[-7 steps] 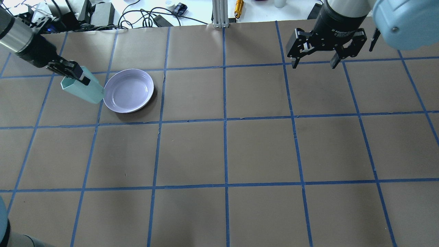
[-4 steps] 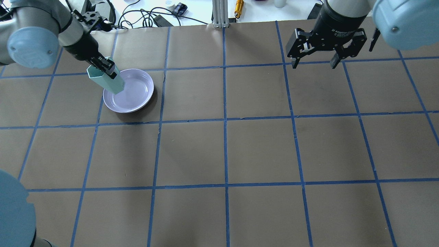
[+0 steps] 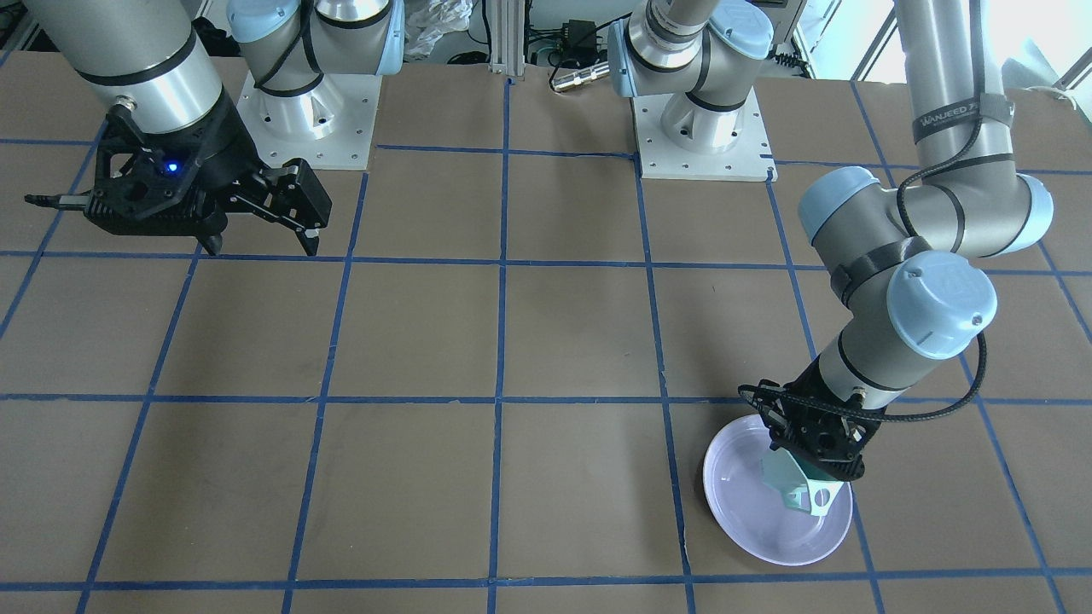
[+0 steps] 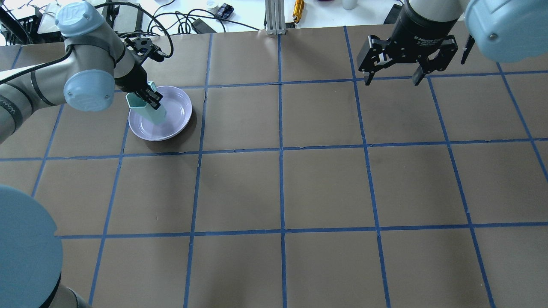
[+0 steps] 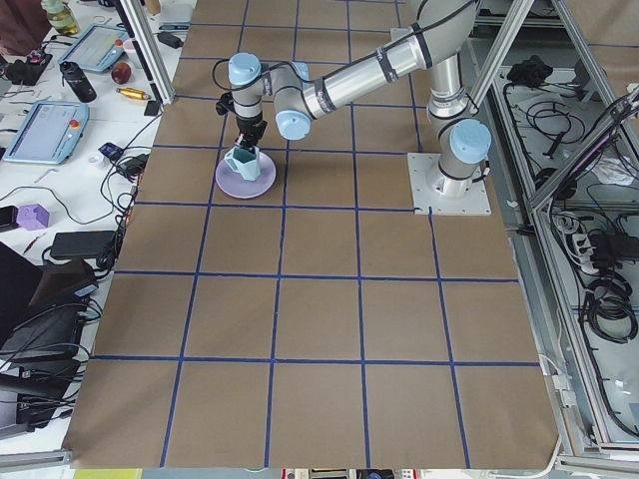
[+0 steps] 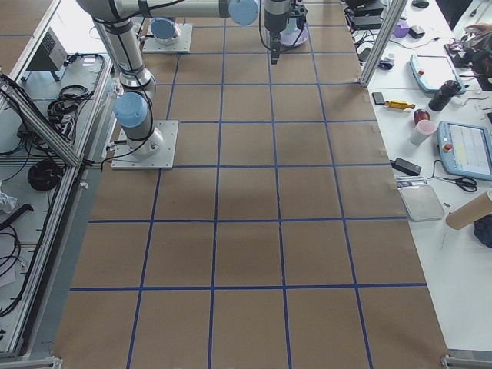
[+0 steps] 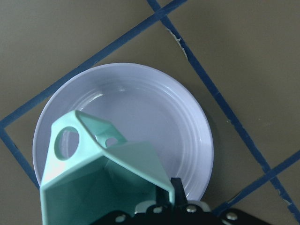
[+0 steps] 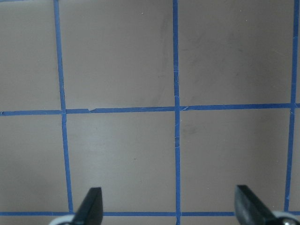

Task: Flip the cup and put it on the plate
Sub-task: 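Lower the upright mug onto the plate and open the left gripper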

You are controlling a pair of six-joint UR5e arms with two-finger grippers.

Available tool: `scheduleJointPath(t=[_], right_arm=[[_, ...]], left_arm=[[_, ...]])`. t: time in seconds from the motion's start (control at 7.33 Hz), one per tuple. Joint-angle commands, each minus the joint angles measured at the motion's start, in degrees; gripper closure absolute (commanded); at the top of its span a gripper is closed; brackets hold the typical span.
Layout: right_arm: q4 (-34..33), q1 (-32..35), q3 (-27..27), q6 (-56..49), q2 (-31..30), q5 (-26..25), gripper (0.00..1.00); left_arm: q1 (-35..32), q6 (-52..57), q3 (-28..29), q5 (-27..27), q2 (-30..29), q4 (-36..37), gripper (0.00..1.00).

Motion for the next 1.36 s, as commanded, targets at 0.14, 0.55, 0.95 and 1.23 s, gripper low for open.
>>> scheduleJointPath(t=[0.14,0.55,0.95,1.23], right_arm=[[0.0,0.0,0.0,-0.1,0.0,0.0,0.00],[0.0,0.0,0.0,-0.1,0.0,-0.1,0.00],[0.0,0.0,0.0,0.0,0.0,-0.1,0.00],[0.0,0.0,0.0,0.0,0.0,0.0,0.00]], left_arm=[[-0.4,-0.3,-0.2,0.9,-1.0,0.8,1.00],[-0.4,-0.4,0.0,0.7,-1.0,0.9,1.00],[-0.5,-2.5,-0.1,-0.7,-1.1,0.9,1.00],[-1.0,-3.4,-0.1,-0.7,-1.6,1.0,1.00]])
